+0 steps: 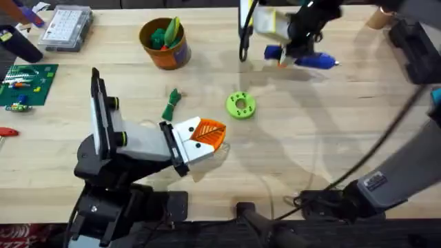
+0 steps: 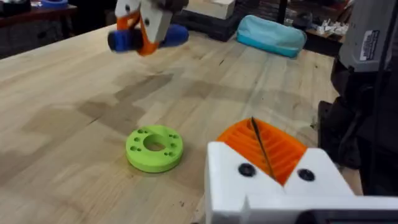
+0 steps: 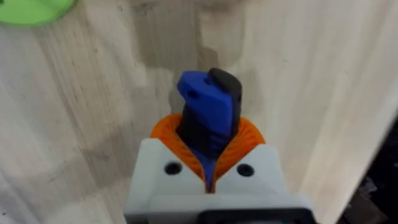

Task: Pick up the gripper from the table and insert it into the empty holder that is missing its gripper. Then pick up a screw, insert it into the mounting hole, and use the screwdriver to tighten it. Finally, clean up the table by picking up the vegetable and placing it into the bucket.

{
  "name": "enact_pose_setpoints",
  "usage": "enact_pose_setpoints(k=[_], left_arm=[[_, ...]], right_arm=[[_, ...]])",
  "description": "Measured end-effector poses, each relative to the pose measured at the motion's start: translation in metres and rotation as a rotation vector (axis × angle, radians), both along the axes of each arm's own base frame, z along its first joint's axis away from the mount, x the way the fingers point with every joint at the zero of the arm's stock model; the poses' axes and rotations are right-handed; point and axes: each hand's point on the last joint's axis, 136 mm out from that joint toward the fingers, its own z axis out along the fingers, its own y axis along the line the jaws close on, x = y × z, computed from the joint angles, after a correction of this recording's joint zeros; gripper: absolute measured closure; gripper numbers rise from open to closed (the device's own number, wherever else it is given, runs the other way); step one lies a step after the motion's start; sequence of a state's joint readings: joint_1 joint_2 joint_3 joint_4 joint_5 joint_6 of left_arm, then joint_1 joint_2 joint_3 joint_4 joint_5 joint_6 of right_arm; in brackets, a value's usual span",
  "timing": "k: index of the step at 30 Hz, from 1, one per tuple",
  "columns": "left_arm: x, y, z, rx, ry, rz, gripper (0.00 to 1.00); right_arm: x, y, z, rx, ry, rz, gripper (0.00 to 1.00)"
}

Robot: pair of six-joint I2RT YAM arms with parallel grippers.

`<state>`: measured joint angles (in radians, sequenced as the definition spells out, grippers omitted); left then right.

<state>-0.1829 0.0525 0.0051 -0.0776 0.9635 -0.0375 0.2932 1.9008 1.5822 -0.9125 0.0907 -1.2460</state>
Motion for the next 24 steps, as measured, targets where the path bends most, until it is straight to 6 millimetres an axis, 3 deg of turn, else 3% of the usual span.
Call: enact_pose_setpoints(k=[6,12,13,16,18,19,23,24], left_arm=[[0.000,0.000,0.000,0.000,0.000,0.000,0.996],[0.000,0.000,0.000,0.000,0.000,0.000,0.996],[0.000,0.000,0.000,0.000,0.000,0.000,0.996],[0.000,0.000,0.000,0.000,0.000,0.000,0.994],[0.000,0.000,0.000,0.003,-0.007,0.002,0.843],[0.001,0.000,0.000,0.003,-0.008,0.003,0.689],[0.001,0.000,0.000,0.003,-0.006,0.003,0.076],[0.001,0.000,0.000,0.002,-0.005,0.003,0.035]], right_arm=[[-0.001,-0.004,-0.057,-0.062,0.113,0.020,0.982],[-0.002,-0.006,-0.070,-0.079,0.142,0.029,0.955],[-0.002,-0.006,-0.070,-0.080,0.141,0.028,0.853],[0.000,-0.007,-0.068,-0.088,0.130,0.027,0.425],[0.000,-0.008,-0.067,-0.092,0.125,0.025,0.093],[0.000,-0.008,-0.067,-0.093,0.125,0.022,0.036],[-0.003,-0.010,-0.063,-0.092,0.131,-0.006,0.004],[-0.004,-0.010,-0.061,-0.092,0.132,-0.012,0.004]])
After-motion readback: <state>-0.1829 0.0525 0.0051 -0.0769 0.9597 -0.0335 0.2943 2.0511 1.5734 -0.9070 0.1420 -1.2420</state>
